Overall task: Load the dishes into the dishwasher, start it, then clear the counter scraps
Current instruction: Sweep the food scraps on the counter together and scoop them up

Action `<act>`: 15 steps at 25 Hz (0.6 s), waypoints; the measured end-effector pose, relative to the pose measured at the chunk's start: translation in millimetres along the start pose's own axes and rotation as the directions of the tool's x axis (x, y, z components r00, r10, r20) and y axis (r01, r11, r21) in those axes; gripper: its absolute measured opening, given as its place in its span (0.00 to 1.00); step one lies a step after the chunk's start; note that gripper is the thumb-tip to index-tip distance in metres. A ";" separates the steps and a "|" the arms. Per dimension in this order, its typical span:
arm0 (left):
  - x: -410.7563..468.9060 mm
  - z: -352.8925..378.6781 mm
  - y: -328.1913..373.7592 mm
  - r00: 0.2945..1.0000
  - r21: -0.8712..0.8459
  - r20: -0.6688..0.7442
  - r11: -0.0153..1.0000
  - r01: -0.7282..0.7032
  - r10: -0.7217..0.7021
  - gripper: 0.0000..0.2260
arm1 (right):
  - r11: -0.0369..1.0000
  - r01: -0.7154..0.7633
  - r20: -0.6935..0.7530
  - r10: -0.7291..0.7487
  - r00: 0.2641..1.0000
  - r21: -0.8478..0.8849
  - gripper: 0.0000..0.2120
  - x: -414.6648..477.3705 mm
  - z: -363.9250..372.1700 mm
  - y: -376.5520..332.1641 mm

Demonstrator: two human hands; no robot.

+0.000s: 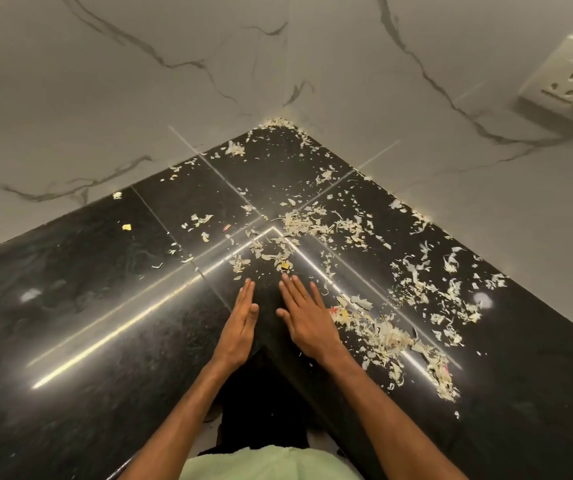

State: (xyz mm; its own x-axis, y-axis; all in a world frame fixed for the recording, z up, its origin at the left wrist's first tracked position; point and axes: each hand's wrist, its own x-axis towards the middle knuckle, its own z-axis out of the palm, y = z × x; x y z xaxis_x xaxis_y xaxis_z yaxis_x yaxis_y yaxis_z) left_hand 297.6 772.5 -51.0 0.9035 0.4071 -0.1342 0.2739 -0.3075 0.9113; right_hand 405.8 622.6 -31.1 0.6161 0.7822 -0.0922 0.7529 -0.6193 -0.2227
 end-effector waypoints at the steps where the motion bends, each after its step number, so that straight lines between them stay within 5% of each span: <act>1: 5.1 2.9 3.0 1.000 -0.006 0.025 1.000 -0.010 0.010 0.36 | 0.998 0.043 -0.016 -0.044 0.999 -0.042 0.29 -18.8 1.7 -0.1; 6: 26.7 19.9 12.3 0.985 0.034 0.164 0.998 -0.057 0.050 0.34 | 0.996 0.049 0.072 -0.044 0.996 -0.073 0.28 -53.4 19.7 4.0; 12: 38.3 26.8 24.4 0.946 0.138 0.290 0.972 -0.189 0.143 0.29 | 0.976 -0.145 -0.080 0.133 0.988 -0.163 0.28 -19.3 -16.2 34.0; 14: 39.5 22.7 24.4 0.925 0.298 0.320 0.905 -0.304 0.205 0.32 | 0.923 -0.381 -0.257 0.380 0.889 0.049 0.28 -50.2 -21.8 52.7; 15: 36.7 24.7 22.6 0.897 0.395 0.367 0.832 -0.389 0.245 0.35 | 0.842 -0.508 -0.332 0.539 0.774 0.182 0.28 -78.3 -23.0 68.8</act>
State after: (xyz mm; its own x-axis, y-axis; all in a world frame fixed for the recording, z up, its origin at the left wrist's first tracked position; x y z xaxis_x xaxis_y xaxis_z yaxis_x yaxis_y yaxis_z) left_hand 345.0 759.3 -44.9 0.9989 -0.0260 -0.0400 0.0066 -0.7541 0.6567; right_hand 414.6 517.2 -16.9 0.9596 0.2489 0.1311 0.2785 -0.9066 -0.3170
